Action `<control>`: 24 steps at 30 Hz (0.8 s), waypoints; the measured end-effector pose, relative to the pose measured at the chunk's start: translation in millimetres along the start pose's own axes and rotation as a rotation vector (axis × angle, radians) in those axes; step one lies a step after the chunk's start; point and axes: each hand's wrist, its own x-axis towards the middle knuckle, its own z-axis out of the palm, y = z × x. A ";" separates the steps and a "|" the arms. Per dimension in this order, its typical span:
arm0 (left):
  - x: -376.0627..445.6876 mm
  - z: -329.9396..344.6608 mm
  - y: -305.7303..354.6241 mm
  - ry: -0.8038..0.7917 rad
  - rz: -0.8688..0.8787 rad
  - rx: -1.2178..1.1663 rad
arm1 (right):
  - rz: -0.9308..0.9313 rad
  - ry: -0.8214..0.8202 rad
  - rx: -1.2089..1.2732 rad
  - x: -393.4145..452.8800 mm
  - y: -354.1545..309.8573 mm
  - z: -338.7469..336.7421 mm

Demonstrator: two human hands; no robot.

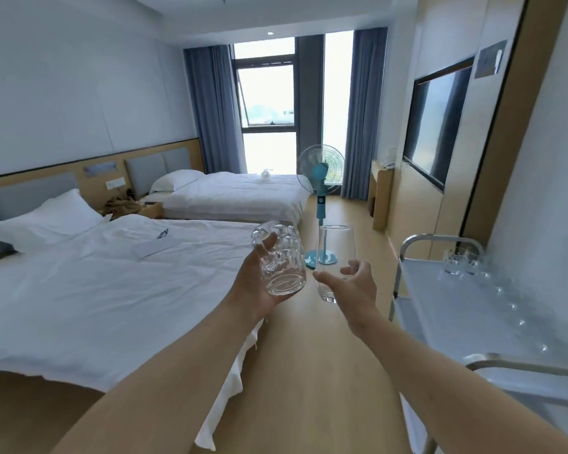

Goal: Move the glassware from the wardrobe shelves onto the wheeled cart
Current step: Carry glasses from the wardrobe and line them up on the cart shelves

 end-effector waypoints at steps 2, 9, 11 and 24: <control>29.1 -5.2 2.4 -0.010 -0.034 -0.039 | 0.015 0.049 -0.009 19.0 4.4 2.3; 134.1 -18.1 19.9 -0.071 -0.100 0.030 | 0.022 0.196 -0.031 88.4 7.6 17.1; 162.2 -22.8 21.1 -0.079 -0.154 0.085 | 0.030 0.243 -0.049 104.6 9.2 20.4; 297.3 -7.6 1.1 -0.201 -0.201 0.379 | 0.121 0.451 -0.132 193.5 42.0 -6.6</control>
